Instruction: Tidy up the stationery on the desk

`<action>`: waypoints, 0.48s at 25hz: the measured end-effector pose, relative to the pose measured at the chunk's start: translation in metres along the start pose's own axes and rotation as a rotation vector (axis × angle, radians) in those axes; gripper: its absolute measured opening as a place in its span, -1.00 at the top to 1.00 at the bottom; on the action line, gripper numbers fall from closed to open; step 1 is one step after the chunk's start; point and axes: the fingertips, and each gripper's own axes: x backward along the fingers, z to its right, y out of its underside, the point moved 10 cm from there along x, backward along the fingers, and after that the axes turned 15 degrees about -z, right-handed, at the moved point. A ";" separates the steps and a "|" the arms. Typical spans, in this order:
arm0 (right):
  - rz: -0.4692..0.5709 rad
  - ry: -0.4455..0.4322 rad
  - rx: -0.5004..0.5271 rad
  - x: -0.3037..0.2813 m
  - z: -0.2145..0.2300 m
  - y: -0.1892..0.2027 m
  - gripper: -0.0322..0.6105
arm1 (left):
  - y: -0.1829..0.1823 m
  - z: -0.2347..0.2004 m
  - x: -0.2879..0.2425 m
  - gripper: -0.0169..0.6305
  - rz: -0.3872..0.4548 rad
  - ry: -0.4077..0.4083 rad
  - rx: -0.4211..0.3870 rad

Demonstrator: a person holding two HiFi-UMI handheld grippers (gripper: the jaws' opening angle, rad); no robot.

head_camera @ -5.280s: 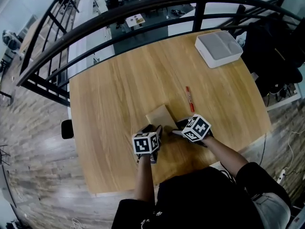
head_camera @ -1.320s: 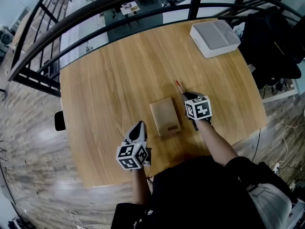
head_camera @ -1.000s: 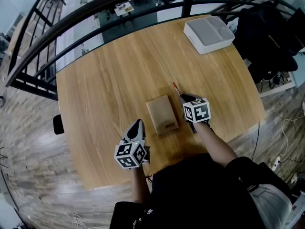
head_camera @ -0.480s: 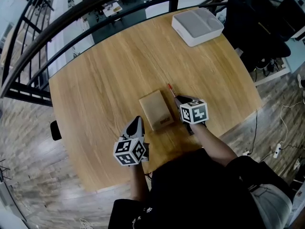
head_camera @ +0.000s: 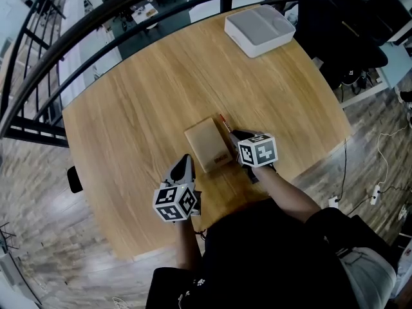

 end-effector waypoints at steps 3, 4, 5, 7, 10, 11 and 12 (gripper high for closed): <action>-0.002 -0.012 -0.021 -0.002 -0.005 0.000 0.73 | 0.000 -0.001 0.002 0.95 -0.001 0.001 -0.001; -0.001 -0.020 -0.028 -0.003 -0.007 0.000 0.73 | 0.000 -0.002 0.003 0.95 -0.002 0.001 -0.002; 0.001 -0.028 -0.036 -0.003 -0.010 0.000 0.73 | 0.001 -0.002 0.004 0.95 -0.002 0.001 -0.002; 0.000 -0.033 -0.043 -0.004 -0.012 0.001 0.73 | 0.001 -0.003 0.005 0.95 -0.003 0.002 -0.003; -0.010 -0.027 -0.043 -0.005 -0.014 0.002 0.73 | 0.002 -0.003 0.005 0.95 -0.006 0.002 -0.002; -0.011 -0.029 -0.046 -0.005 -0.015 0.002 0.73 | 0.003 -0.003 0.005 0.95 -0.007 0.002 -0.001; -0.013 -0.032 -0.046 -0.006 -0.016 0.003 0.73 | 0.003 -0.003 0.005 0.95 -0.007 0.002 0.000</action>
